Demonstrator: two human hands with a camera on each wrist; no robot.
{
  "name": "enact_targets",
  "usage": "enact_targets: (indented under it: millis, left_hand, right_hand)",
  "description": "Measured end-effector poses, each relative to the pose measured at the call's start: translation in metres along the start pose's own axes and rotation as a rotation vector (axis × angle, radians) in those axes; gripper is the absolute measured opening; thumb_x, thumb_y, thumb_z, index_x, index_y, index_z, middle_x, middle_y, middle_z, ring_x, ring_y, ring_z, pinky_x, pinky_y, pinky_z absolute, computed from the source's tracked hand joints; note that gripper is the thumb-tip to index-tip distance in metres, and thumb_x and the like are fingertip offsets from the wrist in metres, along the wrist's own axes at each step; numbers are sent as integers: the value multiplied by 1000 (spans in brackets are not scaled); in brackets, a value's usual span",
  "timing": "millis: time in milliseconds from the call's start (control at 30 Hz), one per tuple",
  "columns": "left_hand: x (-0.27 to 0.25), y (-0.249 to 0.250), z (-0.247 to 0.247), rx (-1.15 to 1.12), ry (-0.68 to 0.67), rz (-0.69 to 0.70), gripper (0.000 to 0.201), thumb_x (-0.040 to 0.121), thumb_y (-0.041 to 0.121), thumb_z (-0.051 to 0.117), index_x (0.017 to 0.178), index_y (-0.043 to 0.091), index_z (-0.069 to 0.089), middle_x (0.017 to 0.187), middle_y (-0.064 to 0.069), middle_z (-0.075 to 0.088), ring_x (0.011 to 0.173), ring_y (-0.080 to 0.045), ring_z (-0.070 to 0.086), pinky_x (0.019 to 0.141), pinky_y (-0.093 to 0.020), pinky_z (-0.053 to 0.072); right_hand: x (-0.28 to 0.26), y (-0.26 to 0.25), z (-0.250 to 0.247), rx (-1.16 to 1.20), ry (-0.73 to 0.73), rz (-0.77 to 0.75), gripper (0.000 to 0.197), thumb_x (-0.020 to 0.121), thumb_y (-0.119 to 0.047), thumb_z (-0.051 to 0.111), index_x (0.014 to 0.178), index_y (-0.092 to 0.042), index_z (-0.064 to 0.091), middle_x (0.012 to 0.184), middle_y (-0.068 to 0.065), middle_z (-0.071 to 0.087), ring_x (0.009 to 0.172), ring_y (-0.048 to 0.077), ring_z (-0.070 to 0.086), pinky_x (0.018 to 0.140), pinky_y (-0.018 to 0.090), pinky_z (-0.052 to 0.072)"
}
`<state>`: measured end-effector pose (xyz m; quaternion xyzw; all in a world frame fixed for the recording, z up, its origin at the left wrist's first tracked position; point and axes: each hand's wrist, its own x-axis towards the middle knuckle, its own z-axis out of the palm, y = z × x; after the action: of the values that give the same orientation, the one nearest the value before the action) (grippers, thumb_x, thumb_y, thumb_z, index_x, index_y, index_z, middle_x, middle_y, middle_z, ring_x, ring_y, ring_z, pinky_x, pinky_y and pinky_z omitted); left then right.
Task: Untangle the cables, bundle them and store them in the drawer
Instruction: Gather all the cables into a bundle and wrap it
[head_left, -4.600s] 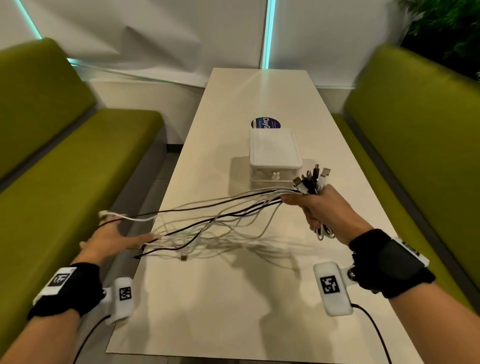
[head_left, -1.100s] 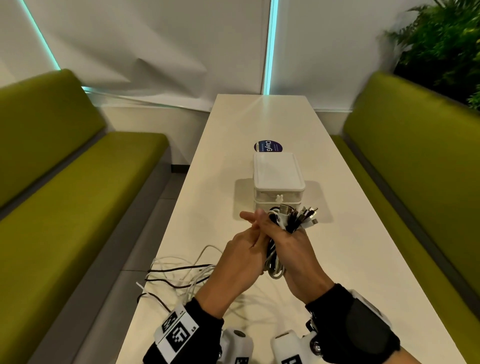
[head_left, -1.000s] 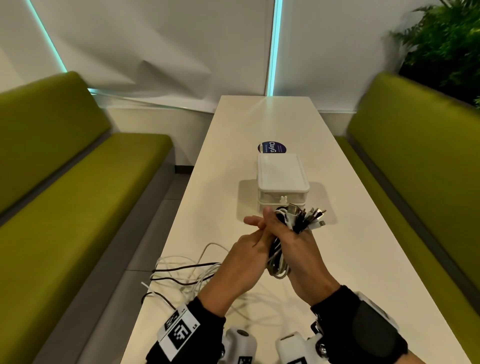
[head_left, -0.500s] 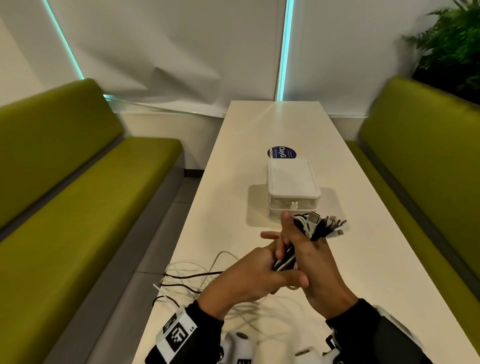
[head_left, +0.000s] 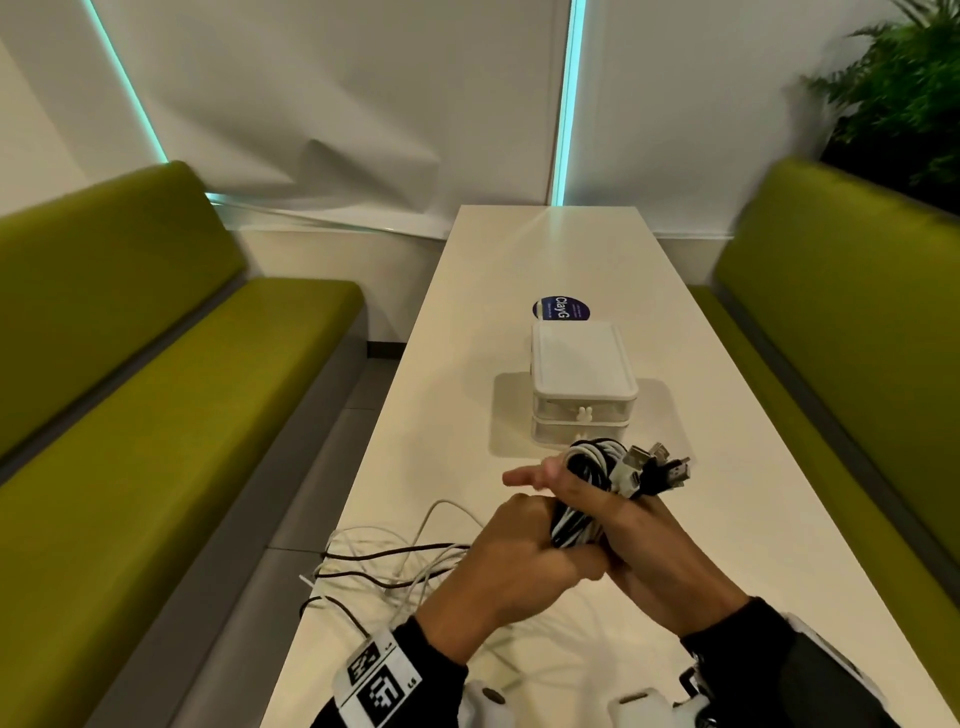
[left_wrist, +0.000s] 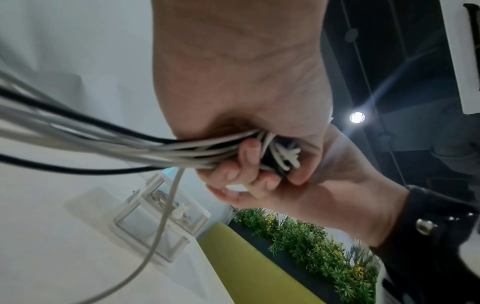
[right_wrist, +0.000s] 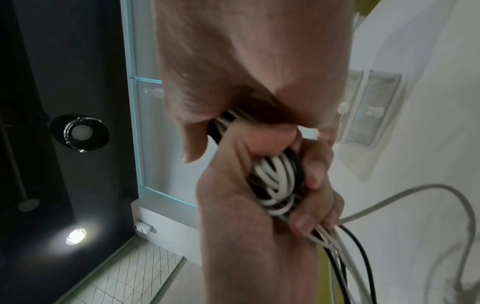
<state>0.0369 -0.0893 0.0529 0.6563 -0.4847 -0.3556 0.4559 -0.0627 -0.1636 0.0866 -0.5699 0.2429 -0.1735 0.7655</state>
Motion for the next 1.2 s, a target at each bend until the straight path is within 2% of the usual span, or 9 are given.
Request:
enact_targets:
  millis: [133,300,433,567,733,833,1000,1100,1200]
  left_hand:
    - [3,7,-5,-48,-39,57,20,62,7,59,65,27,57,55,4,50,54,-12,48,51,-28,38]
    - [6,10,-9,-61,-115,-42,11,61,9,58,66,1,53,55,-10,47,54,-18,44,55,-30,35]
    - [8,8,-8,42,-124,-123,18,63,23,60,51,14,50,48,1,51,49,-14,46,56,-29,36]
    - [8,6,-14,173,-120,-153,22,65,32,63,59,12,56,52,-1,55,53,-12,51,59,-30,42]
    - [1,5,-12,380,-22,104,19,68,35,58,52,43,51,53,21,54,51,-4,48,55,-23,33]
    - [2,0,-10,365,9,144,15,73,33,63,67,38,51,64,15,58,65,-9,58,59,-27,42]
    - [2,-6,-24,304,-82,15,28,70,48,73,74,25,58,62,10,59,58,-3,53,59,-24,41]
    - [1,-19,-37,326,-119,-19,48,57,63,75,80,23,62,64,5,56,60,-9,48,62,-33,40]
    - [-3,-30,-44,396,-134,-72,39,67,59,75,69,22,61,56,2,51,54,-11,40,57,-33,35]
  right_hand:
    - [1,-3,-5,215,-130,9,56,75,-36,79,122,-10,65,118,18,68,119,24,62,90,39,54]
    - [4,3,1,253,62,44,37,72,-35,73,77,-1,59,75,11,67,111,23,67,92,41,52]
    - [6,0,3,192,148,33,42,74,-38,70,59,-5,50,66,6,61,111,14,66,84,36,53]
    - [7,2,5,193,202,17,42,74,-38,71,54,-7,52,67,8,60,110,12,66,98,43,47]
    - [4,3,13,257,173,46,30,74,-35,70,61,-9,62,98,15,75,106,23,69,99,42,47]
    - [5,3,14,259,171,36,37,71,-32,71,69,3,60,90,22,71,101,25,71,95,44,50]
    - [6,-2,12,309,160,7,36,73,-31,68,56,-8,47,58,8,52,101,25,71,88,42,50]
    - [9,1,8,378,131,-11,41,79,-30,66,53,-12,40,50,4,37,74,27,71,88,48,51]
    - [12,6,6,453,100,-49,41,81,-31,65,57,-14,37,45,1,30,38,18,42,64,41,49]
